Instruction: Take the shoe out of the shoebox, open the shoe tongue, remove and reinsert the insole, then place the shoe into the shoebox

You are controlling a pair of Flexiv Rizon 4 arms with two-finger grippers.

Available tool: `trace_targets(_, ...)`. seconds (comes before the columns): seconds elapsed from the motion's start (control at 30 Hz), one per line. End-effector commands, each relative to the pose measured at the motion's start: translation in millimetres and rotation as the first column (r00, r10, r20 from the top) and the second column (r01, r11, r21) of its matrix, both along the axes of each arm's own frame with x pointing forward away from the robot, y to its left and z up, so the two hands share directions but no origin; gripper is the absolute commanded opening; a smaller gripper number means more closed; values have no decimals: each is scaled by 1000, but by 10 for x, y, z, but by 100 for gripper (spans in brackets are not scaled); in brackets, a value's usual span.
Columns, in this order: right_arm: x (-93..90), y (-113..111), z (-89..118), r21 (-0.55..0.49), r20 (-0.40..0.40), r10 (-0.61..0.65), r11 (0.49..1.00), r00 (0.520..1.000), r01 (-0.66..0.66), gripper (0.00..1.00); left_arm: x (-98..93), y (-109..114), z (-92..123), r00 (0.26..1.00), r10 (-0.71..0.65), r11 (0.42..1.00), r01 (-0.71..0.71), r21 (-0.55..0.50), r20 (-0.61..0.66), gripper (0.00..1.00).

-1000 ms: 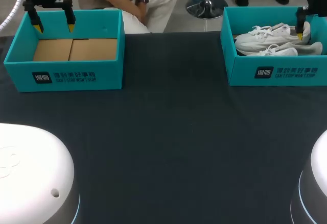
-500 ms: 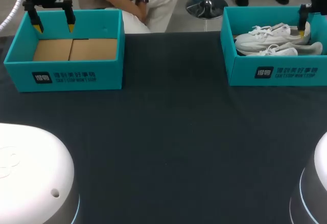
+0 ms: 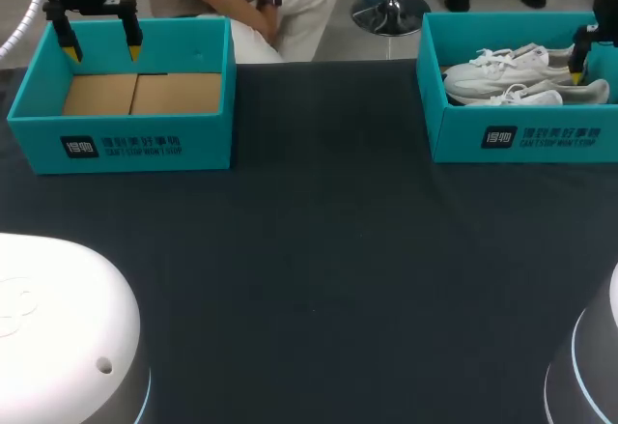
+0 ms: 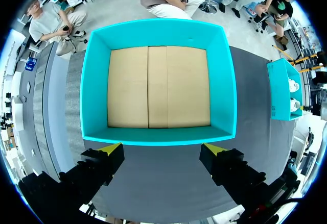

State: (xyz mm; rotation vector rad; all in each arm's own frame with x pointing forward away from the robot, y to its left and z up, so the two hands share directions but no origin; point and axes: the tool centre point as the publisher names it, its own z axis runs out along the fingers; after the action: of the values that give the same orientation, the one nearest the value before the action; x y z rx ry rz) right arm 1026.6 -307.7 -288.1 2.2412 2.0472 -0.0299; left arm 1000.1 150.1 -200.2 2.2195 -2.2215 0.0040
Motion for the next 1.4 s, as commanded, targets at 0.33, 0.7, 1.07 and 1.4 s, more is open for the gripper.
trace_targets(0.33, 71, -47, -134, -15, 4, 11, 1000, 1000, -11, 100, 0, -1, 0, 1000, 0, 1000, 0, 1, -1, 100)
trace_targets(0.7, 167, 0, -314, -19, 15, 39, 999, 999, -38, 100, 0, -1, 0, 1000, 0, 1000, 0, 1, -1, 100)
trace_targets(1.07, 215, -35, -501, -13, 0, 48, 999, 999, -48, 100, 0, -1, 0, 1000, 0, 1000, 0, 1, -1, 100)
trace_targets(1.4, 229, -89, -562, -18, -3, 42, 999, 999, -42, 100, 0, -1, 0, 1000, 0, 1000, 0, 1, -1, 100)
